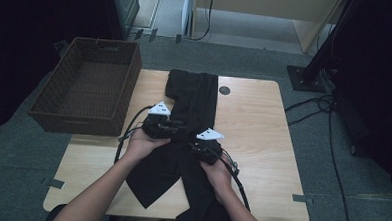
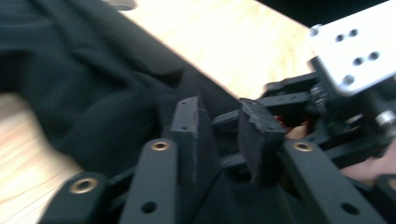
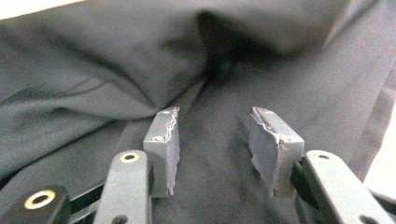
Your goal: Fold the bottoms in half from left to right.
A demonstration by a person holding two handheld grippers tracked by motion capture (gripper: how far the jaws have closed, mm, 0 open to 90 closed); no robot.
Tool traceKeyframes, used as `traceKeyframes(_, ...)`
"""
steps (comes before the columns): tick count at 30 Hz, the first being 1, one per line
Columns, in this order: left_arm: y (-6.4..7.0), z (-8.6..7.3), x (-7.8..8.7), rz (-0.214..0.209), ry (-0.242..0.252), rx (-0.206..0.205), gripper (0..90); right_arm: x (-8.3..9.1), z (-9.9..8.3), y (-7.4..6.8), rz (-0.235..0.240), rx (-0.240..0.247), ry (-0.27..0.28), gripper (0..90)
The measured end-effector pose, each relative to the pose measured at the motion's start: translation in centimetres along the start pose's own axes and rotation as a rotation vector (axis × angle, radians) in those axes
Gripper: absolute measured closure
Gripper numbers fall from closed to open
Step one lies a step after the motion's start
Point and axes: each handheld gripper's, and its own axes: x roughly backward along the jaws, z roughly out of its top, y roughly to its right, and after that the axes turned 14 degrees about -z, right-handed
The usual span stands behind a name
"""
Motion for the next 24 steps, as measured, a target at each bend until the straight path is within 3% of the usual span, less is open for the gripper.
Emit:
traceKeyframes(4,-1.1,-1.6,1.5,0.049,-0.027,0.019,58.4,0.4,-0.3,-0.1,0.005,0.001,-0.002,54.0)
traceKeyframes(8,-2.0,-3.4,2.0,0.055,-0.055,0.058,55.9,1.0,-0.8,-0.3,0.018,0.009,0.002,53.8)
traceKeyframes(14,-2.6,-5.6,1.2,0.020,-0.102,0.093,54.2,2.6,-1.3,-1.2,0.074,0.006,-0.022,53.8)
traceKeyframes(19,-2.9,-6.4,0.2,0.025,-0.162,0.089,54.6,4.0,-2.0,-2.3,0.081,0.059,-0.001,52.7)
traceKeyframes(21,-3.1,-6.7,-0.2,0.029,-0.163,0.072,58.4,4.0,-2.3,-2.5,0.079,0.072,-0.014,53.4)
traceKeyframes(23,-3.3,-6.8,-0.4,0.062,-0.150,0.045,71.5,3.8,-2.7,-2.6,0.070,0.064,0.010,55.2)
traceKeyframes(24,-3.4,-6.7,-0.6,0.061,-0.140,0.055,73.8,3.8,-2.7,-2.6,0.068,0.062,0.011,57.4)
